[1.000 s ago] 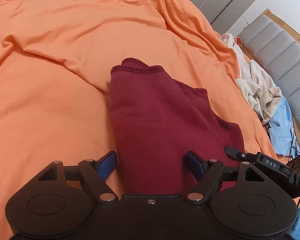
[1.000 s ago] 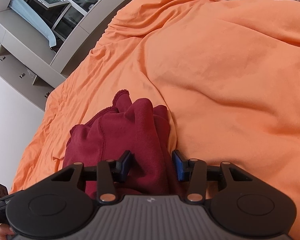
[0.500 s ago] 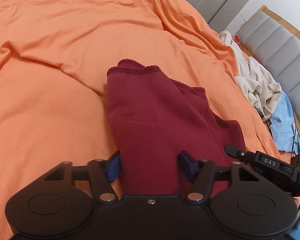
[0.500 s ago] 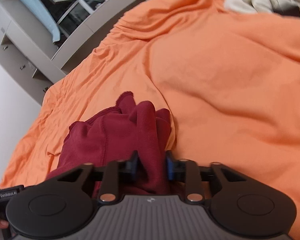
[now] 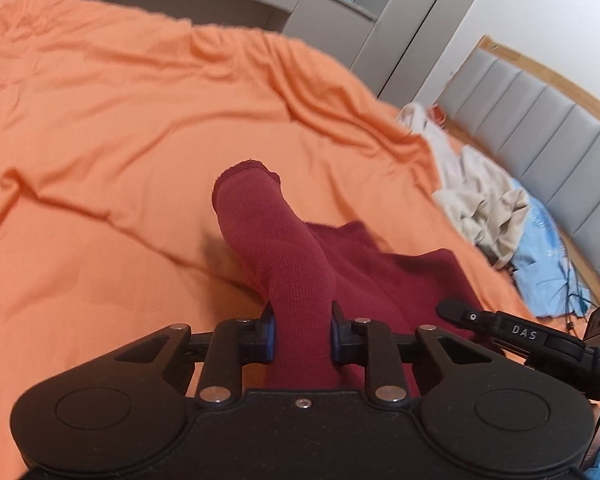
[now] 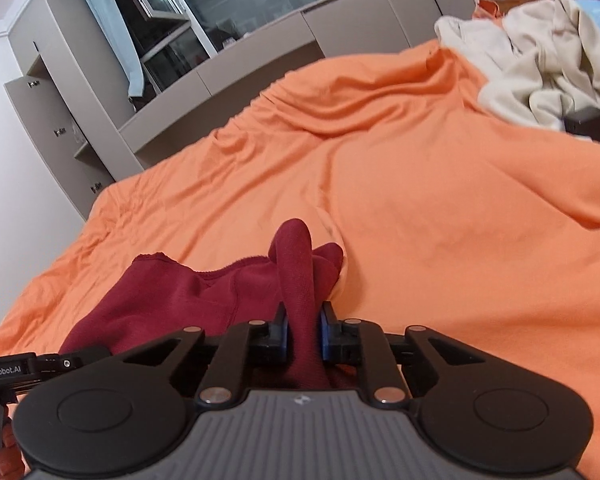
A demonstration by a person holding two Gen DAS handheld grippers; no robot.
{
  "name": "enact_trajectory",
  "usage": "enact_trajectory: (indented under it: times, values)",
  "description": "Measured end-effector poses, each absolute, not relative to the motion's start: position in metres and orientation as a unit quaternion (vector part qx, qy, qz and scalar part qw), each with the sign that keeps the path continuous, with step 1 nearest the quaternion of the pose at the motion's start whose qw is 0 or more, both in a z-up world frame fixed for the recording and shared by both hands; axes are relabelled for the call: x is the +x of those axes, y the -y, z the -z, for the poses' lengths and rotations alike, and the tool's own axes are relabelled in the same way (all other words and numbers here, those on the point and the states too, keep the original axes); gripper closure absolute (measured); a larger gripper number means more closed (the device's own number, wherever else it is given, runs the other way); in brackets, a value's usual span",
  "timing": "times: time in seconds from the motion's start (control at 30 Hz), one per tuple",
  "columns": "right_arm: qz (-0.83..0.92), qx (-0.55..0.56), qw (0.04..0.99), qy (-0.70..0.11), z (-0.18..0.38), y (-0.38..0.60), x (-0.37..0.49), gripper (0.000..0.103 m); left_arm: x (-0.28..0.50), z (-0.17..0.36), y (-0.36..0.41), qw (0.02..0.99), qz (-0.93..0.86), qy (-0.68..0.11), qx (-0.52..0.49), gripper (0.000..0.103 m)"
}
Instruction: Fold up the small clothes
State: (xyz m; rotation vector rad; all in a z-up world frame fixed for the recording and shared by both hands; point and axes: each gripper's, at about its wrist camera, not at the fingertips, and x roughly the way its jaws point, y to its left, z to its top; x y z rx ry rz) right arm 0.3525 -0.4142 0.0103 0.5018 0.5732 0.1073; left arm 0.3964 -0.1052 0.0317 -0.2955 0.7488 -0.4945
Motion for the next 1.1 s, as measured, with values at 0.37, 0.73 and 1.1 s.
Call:
enact_trajectory:
  times: [0.37, 0.73, 1.1]
  values:
    - [-0.097, 0.226, 0.936, -0.251, -0.046, 0.355, 0.358, 0.088, 0.372, -0.068, 0.064, 0.918, 0.207, -0.304, -0.147, 0.078]
    - [-0.151, 0.195, 0.928, -0.278, -0.039, 0.28, 0.394, 0.088, 0.367, -0.07, -0.001, 0.931, 0.136, -0.304, -0.15, 0.077]
    - [-0.117, 0.201, 0.907, -0.35, 0.002, 0.278, 0.395, 0.078, 0.38, -0.032, -0.017, 0.909, 0.115, -0.368, -0.16, 0.075]
